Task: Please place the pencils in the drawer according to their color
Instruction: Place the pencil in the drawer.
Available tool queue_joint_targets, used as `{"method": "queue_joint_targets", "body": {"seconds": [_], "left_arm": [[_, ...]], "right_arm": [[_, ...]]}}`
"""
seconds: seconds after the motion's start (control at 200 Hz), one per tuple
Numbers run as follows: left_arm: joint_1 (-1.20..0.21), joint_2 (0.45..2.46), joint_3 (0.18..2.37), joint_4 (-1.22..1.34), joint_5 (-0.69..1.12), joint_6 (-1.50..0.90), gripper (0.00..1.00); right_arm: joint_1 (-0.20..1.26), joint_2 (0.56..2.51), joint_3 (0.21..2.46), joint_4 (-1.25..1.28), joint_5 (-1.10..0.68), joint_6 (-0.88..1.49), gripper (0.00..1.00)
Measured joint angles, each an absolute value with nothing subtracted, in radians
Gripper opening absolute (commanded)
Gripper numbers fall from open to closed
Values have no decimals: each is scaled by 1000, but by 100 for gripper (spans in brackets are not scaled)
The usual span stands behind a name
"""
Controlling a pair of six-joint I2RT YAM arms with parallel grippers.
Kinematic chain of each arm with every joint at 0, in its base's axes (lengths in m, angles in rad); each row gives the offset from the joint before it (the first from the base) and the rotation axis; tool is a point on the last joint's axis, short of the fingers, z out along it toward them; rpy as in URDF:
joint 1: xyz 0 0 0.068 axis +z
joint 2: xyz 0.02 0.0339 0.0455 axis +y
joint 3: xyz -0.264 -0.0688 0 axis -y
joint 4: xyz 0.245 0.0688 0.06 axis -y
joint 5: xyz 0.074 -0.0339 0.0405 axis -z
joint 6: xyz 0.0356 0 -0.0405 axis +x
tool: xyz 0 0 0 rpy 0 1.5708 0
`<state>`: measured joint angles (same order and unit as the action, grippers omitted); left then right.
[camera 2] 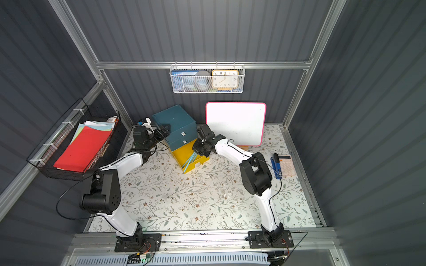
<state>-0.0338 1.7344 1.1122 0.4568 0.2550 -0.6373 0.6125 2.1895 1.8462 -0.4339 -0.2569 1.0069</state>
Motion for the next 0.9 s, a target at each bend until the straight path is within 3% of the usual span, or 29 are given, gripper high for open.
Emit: {"method": "queue_joint_targets", "body": {"seconds": [0.44,0.901], "left_arm": [[-34,1734,1113,457,255,-637,91],[-34,1734,1113,457,255,-637,92]], "right_arm": [[607,2375,2038,-436,-269,1032,0],[577,2419,2077,-441,-245,1058,0]]}}
